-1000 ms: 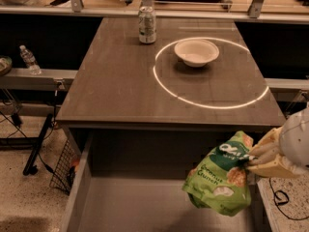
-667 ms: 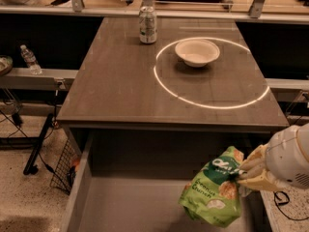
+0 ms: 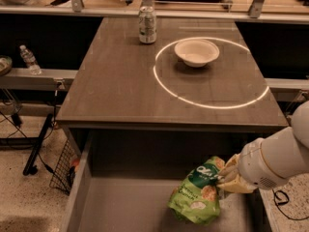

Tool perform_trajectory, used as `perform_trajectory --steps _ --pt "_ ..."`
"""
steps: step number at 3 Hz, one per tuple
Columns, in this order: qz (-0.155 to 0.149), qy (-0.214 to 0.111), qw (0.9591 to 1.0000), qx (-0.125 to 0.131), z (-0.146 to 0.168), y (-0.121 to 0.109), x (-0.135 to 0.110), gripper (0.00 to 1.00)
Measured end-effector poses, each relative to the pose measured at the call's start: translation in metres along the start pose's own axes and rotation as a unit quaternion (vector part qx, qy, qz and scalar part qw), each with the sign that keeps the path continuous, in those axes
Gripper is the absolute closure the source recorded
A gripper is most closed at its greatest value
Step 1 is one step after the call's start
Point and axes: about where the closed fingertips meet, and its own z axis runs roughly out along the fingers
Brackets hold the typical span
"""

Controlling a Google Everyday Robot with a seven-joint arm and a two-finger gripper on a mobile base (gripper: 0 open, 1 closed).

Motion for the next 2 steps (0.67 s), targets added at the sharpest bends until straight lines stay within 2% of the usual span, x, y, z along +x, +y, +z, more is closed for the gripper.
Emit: perform_trajectory --steps 1,2 --pt "-0.003 -0.006 1.0 -0.002 0.0188 -0.0102 -0.0045 0.86" --pt "-0.004 -0.006 1.0 -0.001 0.0176 -0.0092 -0.0048 0.62"
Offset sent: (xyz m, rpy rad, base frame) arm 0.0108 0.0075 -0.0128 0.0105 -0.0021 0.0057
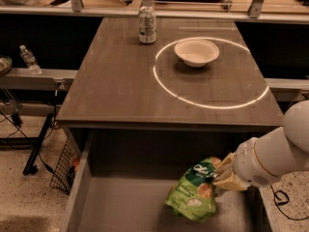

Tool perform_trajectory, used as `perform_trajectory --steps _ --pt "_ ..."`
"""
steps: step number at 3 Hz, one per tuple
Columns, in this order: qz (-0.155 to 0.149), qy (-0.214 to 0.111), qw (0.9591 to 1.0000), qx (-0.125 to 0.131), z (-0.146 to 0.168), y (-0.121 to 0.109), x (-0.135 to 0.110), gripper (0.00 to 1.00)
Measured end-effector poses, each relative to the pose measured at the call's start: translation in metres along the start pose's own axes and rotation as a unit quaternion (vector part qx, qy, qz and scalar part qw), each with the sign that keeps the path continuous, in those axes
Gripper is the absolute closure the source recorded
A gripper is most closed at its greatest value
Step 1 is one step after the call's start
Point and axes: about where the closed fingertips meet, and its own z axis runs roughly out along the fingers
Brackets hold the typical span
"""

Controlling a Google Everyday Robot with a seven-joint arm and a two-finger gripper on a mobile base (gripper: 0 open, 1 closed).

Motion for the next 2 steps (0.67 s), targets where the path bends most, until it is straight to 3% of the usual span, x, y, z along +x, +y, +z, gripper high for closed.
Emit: perform_trajectory --steps 1,2 --pt "-0.002 0.001 1.0 0.001 -0.0006 0.0008 -0.0011 0.33" --pt "-0.003 0.002 1.0 0.001 -0.0011 0.0013 -0.0017 0.1"
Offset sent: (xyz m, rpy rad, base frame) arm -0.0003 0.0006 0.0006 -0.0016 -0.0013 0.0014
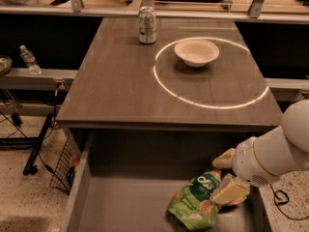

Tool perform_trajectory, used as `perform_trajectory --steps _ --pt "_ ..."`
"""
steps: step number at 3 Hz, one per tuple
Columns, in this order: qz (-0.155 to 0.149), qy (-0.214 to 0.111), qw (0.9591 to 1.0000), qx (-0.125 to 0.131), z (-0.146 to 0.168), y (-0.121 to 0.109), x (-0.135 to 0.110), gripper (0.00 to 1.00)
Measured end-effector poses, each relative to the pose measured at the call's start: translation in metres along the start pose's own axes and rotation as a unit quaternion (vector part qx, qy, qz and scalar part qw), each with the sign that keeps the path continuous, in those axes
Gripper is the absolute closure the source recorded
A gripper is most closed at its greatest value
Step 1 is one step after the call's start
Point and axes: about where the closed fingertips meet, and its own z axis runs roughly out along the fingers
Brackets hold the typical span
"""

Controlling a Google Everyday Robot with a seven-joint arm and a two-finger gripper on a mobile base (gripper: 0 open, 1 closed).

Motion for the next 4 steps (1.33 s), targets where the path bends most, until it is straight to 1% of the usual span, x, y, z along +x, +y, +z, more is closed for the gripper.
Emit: perform_trajectory --steps 1,2,3,4 --pt "-0.001 0.001 1.0 0.0 -0.001 0.001 -0.001 0.0" --pt "0.004 0.008 0.9999 0.012 -0.012 0.0 0.005 0.0" --pt "0.008 0.016 0.9991 0.038 -0.042 -0.004 0.011 0.0" --pt "0.004 0.026 0.9965 0.079 -0.089 -0.011 0.007 0.0"
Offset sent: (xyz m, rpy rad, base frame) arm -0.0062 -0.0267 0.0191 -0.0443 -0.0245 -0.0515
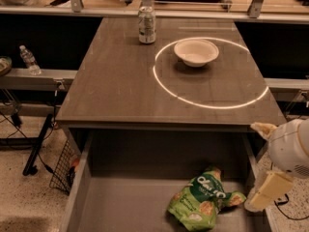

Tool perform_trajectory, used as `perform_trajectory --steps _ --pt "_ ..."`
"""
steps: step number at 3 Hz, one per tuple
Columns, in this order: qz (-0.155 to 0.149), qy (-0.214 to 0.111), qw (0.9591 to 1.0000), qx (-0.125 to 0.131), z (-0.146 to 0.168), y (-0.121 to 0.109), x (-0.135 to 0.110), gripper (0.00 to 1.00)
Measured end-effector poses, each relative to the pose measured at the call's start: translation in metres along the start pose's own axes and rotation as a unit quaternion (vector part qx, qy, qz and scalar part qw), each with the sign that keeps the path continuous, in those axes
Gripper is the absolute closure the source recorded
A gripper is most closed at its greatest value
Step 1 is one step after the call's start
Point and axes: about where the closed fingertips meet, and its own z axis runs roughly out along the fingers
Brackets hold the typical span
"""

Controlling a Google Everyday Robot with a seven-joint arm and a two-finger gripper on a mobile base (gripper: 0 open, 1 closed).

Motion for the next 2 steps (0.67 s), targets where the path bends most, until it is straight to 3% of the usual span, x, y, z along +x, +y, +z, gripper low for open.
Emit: perform_trajectory --steps 1,2 --pt "-0.018 0.01 0.9988 0.045 -0.049 -0.017 -0.015 0.0" --pt "-0.05 0.011 0.9947 0.089 -0.098 -0.031 -0.048 0.0"
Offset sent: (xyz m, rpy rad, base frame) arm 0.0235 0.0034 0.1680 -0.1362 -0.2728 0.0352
